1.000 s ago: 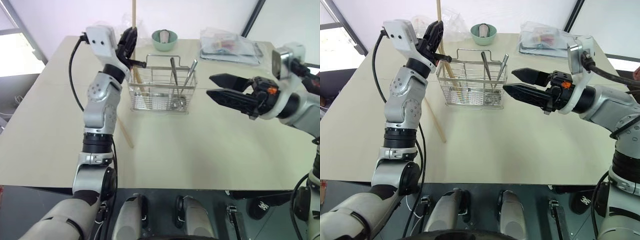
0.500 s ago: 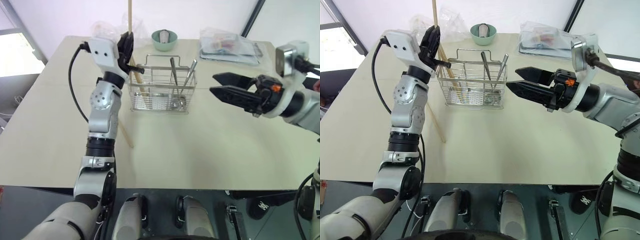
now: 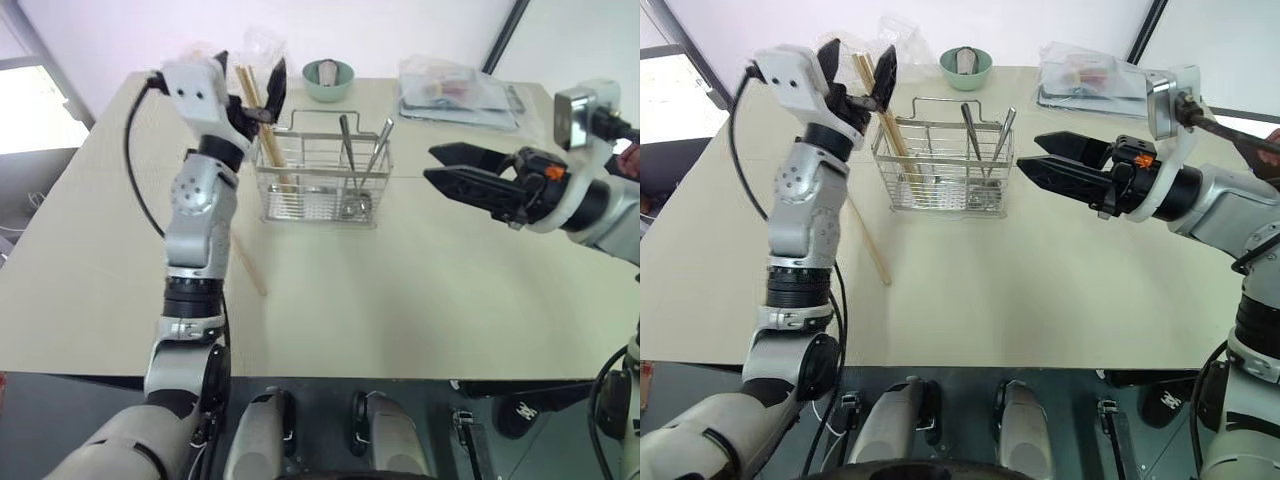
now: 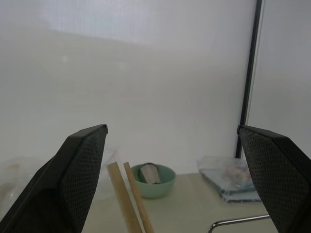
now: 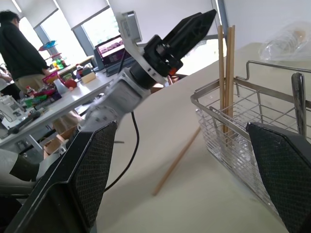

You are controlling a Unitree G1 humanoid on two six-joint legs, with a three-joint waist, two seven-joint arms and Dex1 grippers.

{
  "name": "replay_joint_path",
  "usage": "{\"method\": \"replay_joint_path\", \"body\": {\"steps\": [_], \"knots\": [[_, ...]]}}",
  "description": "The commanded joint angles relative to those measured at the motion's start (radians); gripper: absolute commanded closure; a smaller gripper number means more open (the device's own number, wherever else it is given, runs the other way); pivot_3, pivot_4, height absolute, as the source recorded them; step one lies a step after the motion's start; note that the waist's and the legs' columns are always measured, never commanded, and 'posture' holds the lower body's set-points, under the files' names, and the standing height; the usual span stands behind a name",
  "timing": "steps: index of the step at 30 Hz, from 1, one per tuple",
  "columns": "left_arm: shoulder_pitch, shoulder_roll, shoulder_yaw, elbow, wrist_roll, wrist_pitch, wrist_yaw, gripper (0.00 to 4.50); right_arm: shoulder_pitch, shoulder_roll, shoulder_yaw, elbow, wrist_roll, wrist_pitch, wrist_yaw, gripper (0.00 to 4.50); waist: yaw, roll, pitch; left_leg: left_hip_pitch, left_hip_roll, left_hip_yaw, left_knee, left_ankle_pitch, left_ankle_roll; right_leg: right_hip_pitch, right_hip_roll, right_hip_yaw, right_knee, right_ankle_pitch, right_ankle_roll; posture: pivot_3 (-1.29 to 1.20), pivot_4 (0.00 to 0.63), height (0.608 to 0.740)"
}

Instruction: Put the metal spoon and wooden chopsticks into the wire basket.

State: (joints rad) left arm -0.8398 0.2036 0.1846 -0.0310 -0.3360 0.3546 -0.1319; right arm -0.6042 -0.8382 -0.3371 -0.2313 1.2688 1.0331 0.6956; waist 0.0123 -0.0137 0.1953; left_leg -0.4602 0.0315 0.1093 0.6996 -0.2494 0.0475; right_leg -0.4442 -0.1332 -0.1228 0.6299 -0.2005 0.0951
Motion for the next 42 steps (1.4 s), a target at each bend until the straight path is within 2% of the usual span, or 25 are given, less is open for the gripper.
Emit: {"method": "replay_joint_path", "body": {"steps": [1,3,6,8,13,16,20,30,31,32,39,40,42], "knots": [[-0.067,0.062,0.07,-0.147,-0.075,0.355,0.122,0.04,0.003,0.008,0.002,-0.024,-0.028,-0.037,0.027,0.1,0.0,0.0,0.0,0.0,0.0,0.0,0.0,0.0,0.0,0.0,0.0,0.0,0.0,0.0,0.0,0.0,0.15,0.707],[-0.088,0.107,0.097,-0.177,-0.061,0.6,0.207,0.04,0.011,0.008,0.014,-0.03,-0.052,-0.052,0.048,0.1,0.001,0.0,0.0,0.0,0.0,0.0,0.0,0.0,0.0,0.0,0.0,0.0,0.0,0.0,0.0,0.0,0.15,0.707],[-0.106,0.088,0.191,-0.215,-0.025,0.922,0.341,0.04,0.015,0.012,0.023,-0.02,-0.079,-0.072,0.079,0.1,0.001,0.0,0.0,0.0,-0.001,0.0,0.0,0.0,0.0,0.001,0.0,0.0,0.0,0.0,0.0,0.0,0.15,0.707],[-0.096,0.062,0.223,-0.243,0.002,1.019,0.384,0.04,0.011,0.02,0.03,-0.007,-0.097,-0.082,0.091,0.1,0.002,0.0,0.0,0.0,-0.001,0.0,0.0,0.0,0.0,0.001,0.0,0.0,0.0,0.0,0.001,0.0,0.15,0.707],[-0.126,-0.118,0.41,-0.188,0.113,1.232,0.479,0.04,-0.001,0.053,0.049,0.009,-0.127,-0.103,0.102,0.1,0.004,0.0,0.0,0.0,-0.001,-0.001,0.0,0.004,-0.007,0.001,0.0,0.0,0.0,0.0,0.001,0.0,0.15,0.707],[-0.135,-0.159,0.418,-0.114,0.144,1.222,0.474,0.04,-0.004,0.07,0.055,0.004,-0.13,-0.106,0.104,0.1,0.002,-0.001,0.0,0.0,-0.001,-0.001,0.0,0.004,-0.007,0.001,0.001,0.0,0.0,0.0,0.0,0.0,0.15,0.707],[-0.145,-0.163,0.412,0.03,0.178,1.161,0.469,0.04,-0.001,0.086,0.054,-0.007,-0.13,-0.106,0.094,0.1,0.002,-0.001,0.0,0.0,-0.001,-0.001,0.0,0.004,-0.007,0.0,0.001,0.0,0.0,0.0,0.0,0.0,0.15,0.707],[-0.267,-0.111,0.448,0.512,0.188,0.954,0.488,0.04,0.066,0.112,0.01,-0.081,-0.087,-0.099,0.027,0.1,0.017,0.003,-0.003,0.001,-0.001,-0.001,0.0,0.001,-0.003,0.001,0.0,0.0,0.001,0.0,0.0,0.0,0.15,0.707],[-0.273,-0.108,0.45,0.532,0.187,0.944,0.493,0.56,0.069,0.112,0.008,-0.084,-0.084,-0.099,0.022,0.1,0.02,0.004,-0.004,0.001,-0.001,-0.001,0.0,0.001,-0.003,0.001,0.0,0.0,0.001,0.0,0.0,0.0,0.15,0.707],[-0.28,-0.108,0.451,0.545,0.182,0.933,0.494,0.83,0.074,0.111,0.005,-0.089,-0.08,-0.1,0.016,0.1,0.023,0.005,-0.004,0.001,-0.001,-0.001,0.0,0.001,-0.003,0.001,0.0,0.0,0.001,0.0,0.0,0.0,0.15,0.707],[-0.287,-0.102,0.459,0.574,0.164,0.897,0.515,4.31,0.087,0.108,-0.005,-0.1,-0.066,-0.102,-0.003,0.1,0.03,0.006,-0.005,0.001,-0.001,-0.001,0.0,0.001,-0.003,0.001,-0.001,0.0,0.0,0.0,0.0,0.0,0.15,0.707],[-0.286,-0.1,0.457,0.572,0.164,0.889,0.515,4.46,0.088,0.107,-0.007,-0.1,-0.064,-0.102,-0.004,0.1,0.03,0.006,-0.005,0.001,-0.001,-0.001,0.0,0.001,-0.003,0.001,-0.001,0.0,0.0,0.0,0.0,0.0,0.15,0.707],[-0.279,-0.087,0.426,0.552,0.177,0.828,0.507,4.46,0.088,0.106,-0.007,-0.098,-0.061,-0.104,-0.004,0.1,0.029,0.006,-0.005,0.001,-0.001,-0.001,0.0,0.001,-0.003,0.001,-0.001,0.0,0.0,0.0,0.0,0.0,0.15,0.707]]}}
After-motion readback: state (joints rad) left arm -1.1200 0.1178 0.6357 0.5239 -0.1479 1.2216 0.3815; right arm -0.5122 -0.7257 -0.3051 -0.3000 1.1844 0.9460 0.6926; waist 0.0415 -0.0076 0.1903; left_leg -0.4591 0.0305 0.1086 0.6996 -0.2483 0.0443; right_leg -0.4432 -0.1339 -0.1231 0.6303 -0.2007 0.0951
